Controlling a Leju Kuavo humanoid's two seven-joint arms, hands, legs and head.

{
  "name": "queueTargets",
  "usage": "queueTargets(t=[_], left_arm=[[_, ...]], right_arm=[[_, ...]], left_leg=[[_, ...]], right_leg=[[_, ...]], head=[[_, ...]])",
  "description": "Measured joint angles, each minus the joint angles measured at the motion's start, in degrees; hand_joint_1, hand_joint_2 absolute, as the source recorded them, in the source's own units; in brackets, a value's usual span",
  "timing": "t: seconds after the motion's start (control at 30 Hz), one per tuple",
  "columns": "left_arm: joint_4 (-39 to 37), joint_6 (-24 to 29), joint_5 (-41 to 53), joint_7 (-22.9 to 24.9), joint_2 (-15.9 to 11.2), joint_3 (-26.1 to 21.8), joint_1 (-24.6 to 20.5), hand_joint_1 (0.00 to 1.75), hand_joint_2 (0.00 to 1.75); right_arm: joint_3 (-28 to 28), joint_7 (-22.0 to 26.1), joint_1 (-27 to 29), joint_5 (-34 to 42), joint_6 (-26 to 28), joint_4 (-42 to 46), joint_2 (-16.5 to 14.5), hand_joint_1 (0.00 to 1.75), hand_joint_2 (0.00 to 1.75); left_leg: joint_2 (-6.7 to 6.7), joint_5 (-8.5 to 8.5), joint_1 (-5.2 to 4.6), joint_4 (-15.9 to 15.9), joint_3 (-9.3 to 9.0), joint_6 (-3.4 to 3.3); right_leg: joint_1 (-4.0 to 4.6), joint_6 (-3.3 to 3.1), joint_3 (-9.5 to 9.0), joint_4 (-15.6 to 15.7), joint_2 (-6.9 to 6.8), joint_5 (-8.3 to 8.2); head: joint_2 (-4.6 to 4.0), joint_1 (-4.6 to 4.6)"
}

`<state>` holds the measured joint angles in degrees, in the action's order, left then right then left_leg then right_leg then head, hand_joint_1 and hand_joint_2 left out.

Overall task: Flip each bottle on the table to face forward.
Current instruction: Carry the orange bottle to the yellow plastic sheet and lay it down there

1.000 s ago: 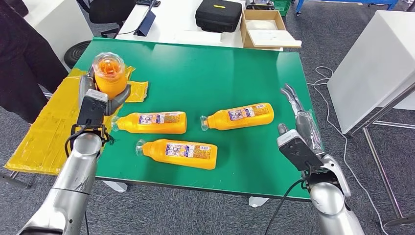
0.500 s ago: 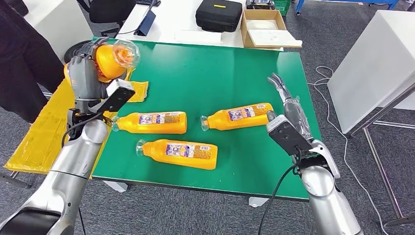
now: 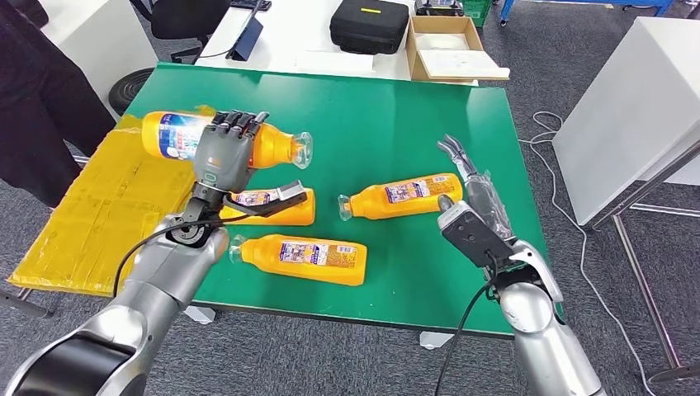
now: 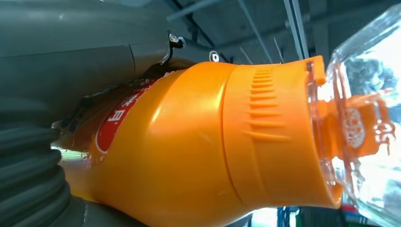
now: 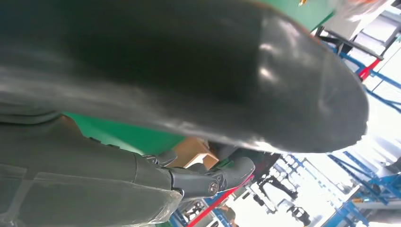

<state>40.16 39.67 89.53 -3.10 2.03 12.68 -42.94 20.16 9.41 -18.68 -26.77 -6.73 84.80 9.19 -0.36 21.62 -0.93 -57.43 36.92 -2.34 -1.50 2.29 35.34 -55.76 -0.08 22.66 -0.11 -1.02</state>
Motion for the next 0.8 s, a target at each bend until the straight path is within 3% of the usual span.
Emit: queueTargets(t=[0.3,0.53,0.8], left_arm=[[-13.5,0.1,0.4,7.5,1.2,8.1,-5.5,1.75,1.75],[-17.7,-0.2,0.4,9.2,1.2,10.0,-7.2,1.75,1.75],[-20.1,-5.0,0.4,18.4,-0.5,10.5,-8.0,1.75,1.75]], right_arm=[[1.3,0.7,1.3,-0.8,-0.5,0.6,0.8,0.0,0.0],[2.1,0.8,1.6,-1.4,-0.7,0.9,0.9,0.0,0.0],[3.9,0.6,1.2,-4.0,-2.9,1.0,-0.4,0.0,0.0]], left_leg=[[0.03,-0.01,0.0,0.0,0.01,-0.01],[0.02,-0.01,0.0,0.0,0.01,-0.01],[0.03,-0.02,0.04,0.0,0.01,0.0]], right_leg=[[0.0,0.0,0.0,0.0,0.01,0.0],[0.0,0.0,-0.01,0.0,0.01,0.0],[0.03,0.0,-0.02,0.0,0.01,0.0]], head=[[0.0,0.02],[0.0,0.02],[0.0,0.01]])
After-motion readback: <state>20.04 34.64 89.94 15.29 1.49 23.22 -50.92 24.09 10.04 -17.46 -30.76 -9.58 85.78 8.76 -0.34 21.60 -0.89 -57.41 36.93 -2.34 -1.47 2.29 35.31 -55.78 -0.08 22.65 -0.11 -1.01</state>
